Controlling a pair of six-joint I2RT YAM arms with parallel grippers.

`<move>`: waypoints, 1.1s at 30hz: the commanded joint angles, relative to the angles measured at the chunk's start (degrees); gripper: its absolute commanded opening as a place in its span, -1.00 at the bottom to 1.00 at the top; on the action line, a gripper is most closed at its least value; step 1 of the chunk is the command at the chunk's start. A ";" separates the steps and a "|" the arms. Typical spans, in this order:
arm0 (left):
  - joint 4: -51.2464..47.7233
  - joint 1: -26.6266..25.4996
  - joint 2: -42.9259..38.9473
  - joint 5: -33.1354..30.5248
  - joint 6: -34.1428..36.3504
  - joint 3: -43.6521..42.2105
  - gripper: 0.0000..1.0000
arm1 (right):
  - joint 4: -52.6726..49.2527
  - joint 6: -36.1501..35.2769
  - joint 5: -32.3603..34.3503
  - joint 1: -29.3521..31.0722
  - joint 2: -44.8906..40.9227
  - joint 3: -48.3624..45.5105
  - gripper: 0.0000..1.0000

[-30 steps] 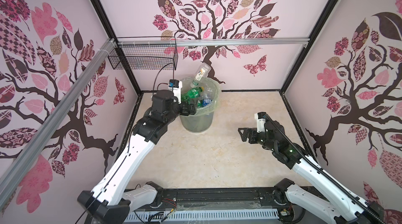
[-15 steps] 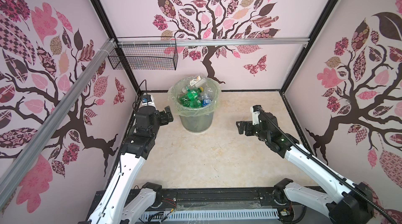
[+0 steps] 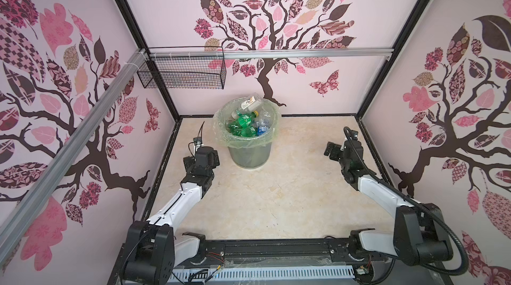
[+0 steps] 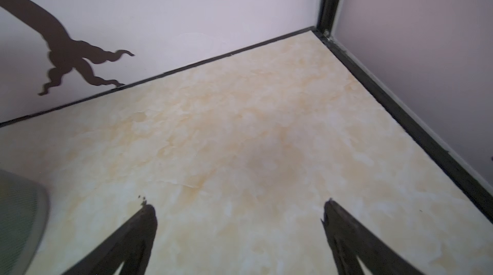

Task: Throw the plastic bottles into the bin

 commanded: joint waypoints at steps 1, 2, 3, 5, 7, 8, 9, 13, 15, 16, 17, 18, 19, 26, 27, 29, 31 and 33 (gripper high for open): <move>14.84 1.73 2.28 -0.37 4.14 -4.46 0.95 | 15.23 -4.48 6.67 -0.65 3.54 -4.10 0.99; 16.39 2.73 3.22 0.40 3.76 -5.29 0.95 | 17.50 -5.73 6.80 -0.67 4.81 -5.19 0.99; 18.19 4.32 4.47 1.80 2.69 -6.25 0.95 | 19.03 -6.66 7.12 -0.73 6.36 -5.89 0.99; 22.43 7.87 6.60 5.62 -0.23 -8.74 0.95 | 21.56 -6.01 7.69 -0.81 8.92 -7.13 0.99; 29.44 10.79 8.57 8.70 -1.45 -11.46 0.95 | 28.98 -6.13 6.34 -0.91 11.44 -9.99 0.99; 28.58 11.22 8.07 10.02 -1.32 -11.41 0.95 | 30.06 -6.33 4.92 -0.89 11.55 -10.65 0.99; 31.05 11.43 7.91 12.28 0.82 -12.09 0.95 | 32.13 -6.48 4.75 -1.00 12.09 -11.46 0.99; 32.14 12.51 9.93 19.29 2.52 -10.92 0.95 | 35.46 -7.15 3.56 -1.00 12.28 -13.20 0.99; 30.50 12.50 11.39 20.92 3.06 -9.19 0.95 | 38.26 -7.68 2.27 -0.95 12.28 -14.54 0.99; 31.22 12.55 12.14 22.63 3.28 -9.03 0.95 | 40.43 -8.21 0.97 -1.00 12.28 -15.89 0.99; 35.63 12.52 13.75 24.18 3.56 -10.45 0.95 | 42.22 -8.43 -0.24 -1.00 12.42 -17.15 0.99; 42.32 12.48 16.29 25.61 3.87 -12.94 0.95 | 45.51 -8.70 -0.10 -0.95 13.50 -18.56 0.99; 49.93 12.48 19.50 25.19 3.65 -14.76 0.95 | 50.29 -8.48 0.30 -1.00 14.97 -19.86 0.99; 45.22 12.22 18.98 23.58 3.36 -13.34 0.96 | 47.59 -8.56 0.62 -0.96 14.11 -19.05 0.99; 45.50 12.22 19.19 23.62 3.34 -13.47 0.95 | 47.97 -8.64 0.62 -0.91 14.15 -19.20 0.99; 48.78 12.22 20.31 23.47 3.44 -13.99 0.95 | 47.65 -8.62 0.57 -0.98 14.03 -19.14 0.99; 45.60 12.22 19.03 23.60 3.37 -13.41 0.95 | 47.64 -8.56 0.53 -0.93 14.03 -19.16 0.99; 46.91 12.22 19.58 23.63 3.54 -13.70 0.95 | 47.67 -8.57 0.53 -0.91 14.03 -19.14 0.99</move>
